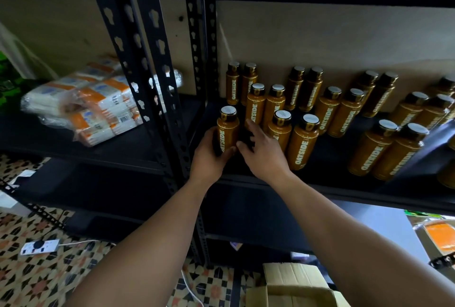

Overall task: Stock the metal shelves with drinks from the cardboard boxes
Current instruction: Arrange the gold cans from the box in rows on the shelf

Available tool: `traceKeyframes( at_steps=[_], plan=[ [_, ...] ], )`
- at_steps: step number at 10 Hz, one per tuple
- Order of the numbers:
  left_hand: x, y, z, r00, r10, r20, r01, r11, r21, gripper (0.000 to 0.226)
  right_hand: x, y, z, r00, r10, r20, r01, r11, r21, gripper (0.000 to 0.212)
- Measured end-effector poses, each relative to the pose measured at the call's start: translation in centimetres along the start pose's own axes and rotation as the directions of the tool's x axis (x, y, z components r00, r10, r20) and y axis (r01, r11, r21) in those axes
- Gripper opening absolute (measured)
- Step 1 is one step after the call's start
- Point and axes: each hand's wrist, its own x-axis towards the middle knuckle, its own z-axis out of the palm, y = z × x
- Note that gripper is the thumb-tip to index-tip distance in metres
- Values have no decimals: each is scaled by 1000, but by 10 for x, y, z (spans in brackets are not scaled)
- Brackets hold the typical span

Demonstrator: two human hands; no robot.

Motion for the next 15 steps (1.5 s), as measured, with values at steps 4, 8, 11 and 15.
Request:
traceKeyframes(
  at_steps=[4, 8, 11, 15],
  plan=[
    [-10, -10, -8, 1000, -2, 1, 2, 1000, 21, 72, -38, 40, 30, 990, 3, 141, 16, 991, -135, 43],
    [-17, -20, -1, 998, 35, -53, -29, 995, 98, 74, -38, 55, 26, 986, -26, 167, 47, 991, -123, 46],
    [-17, -23, -5, 999, 47, -17, -45, 989, 142, 78, -39, 57, 28, 984, -28, 175, 55, 988, -146, 46],
    [-17, -28, -4, 998, 58, -23, -55, 993, 108, 72, -37, 59, 30, 984, -22, 175, 48, 988, -147, 46]
  ],
)
